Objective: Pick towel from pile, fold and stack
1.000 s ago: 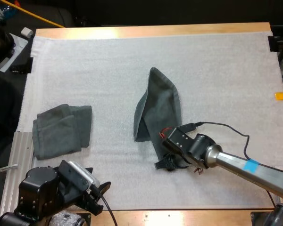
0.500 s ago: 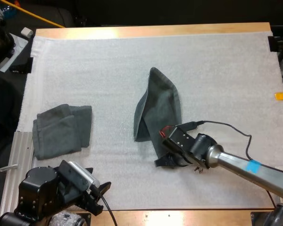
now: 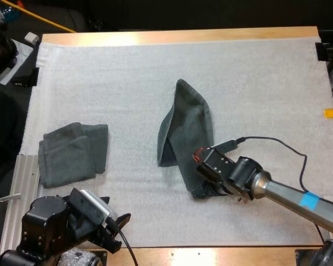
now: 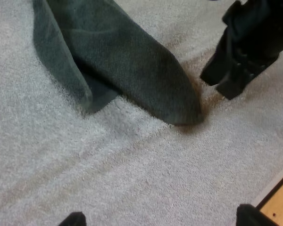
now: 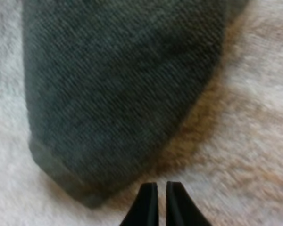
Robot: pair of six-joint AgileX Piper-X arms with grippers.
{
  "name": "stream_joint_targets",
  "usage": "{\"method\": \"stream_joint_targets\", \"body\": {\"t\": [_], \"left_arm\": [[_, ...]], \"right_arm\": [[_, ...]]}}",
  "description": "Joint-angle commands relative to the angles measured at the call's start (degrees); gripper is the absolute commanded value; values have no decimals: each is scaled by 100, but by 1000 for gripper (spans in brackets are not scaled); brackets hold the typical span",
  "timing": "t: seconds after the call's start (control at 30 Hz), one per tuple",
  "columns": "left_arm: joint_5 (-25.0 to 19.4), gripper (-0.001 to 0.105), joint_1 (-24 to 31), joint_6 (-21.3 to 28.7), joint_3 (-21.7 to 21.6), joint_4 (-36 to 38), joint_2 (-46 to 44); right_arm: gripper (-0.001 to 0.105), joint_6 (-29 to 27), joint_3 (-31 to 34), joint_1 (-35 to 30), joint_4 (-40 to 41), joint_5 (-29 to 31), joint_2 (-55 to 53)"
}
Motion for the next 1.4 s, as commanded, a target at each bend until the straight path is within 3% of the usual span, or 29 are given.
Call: {"method": "stream_joint_targets", "body": {"t": [0.0, 0.1, 0.27, 0.3, 0.33, 0.37, 0.4, 0.8, 1.13, 1.23, 1.37], "left_arm": [[51, 61, -30, -41, -28, -90, 14], [50, 62, -23, -37, -26, -151, 16], [34, 62, -20, -29, -24, -252, 19], [30, 61, -21, -26, -25, -241, 23], [18, 61, -24, -34, -26, -161, 23], [19, 61, -18, -38, -23, -170, 19], [15, 61, -15, -40, -23, -174, 17], [2, 61, -19, -55, -28, -185, 32], [54, 61, -24, -72, -23, -136, 33], [58, 61, -28, -38, -21, -150, 5], [78, 61, -27, -46, -32, -134, 5]], "right_arm": [[0, -230, -47, -29, 485, 133, -229], [7, -198, -58, -57, 709, 94, -344], [46, -40, -16, -79, 946, 41, -523], [46, -28, -10, -73, 906, 28, -527], [35, -2, 16, -48, 626, -42, -461], [43, 103, 66, -49, 444, -165, -486], [44, 167, 107, -48, 324, -239, -491], [43, 911, 826, -46, -952, -866, -299], [42, 1286, 842, -66, -1574, -1015, 384], [39, 1268, 852, -52, -1535, -935, 298], [10, 1357, 849, -59, -1592, -896, 287]]}}
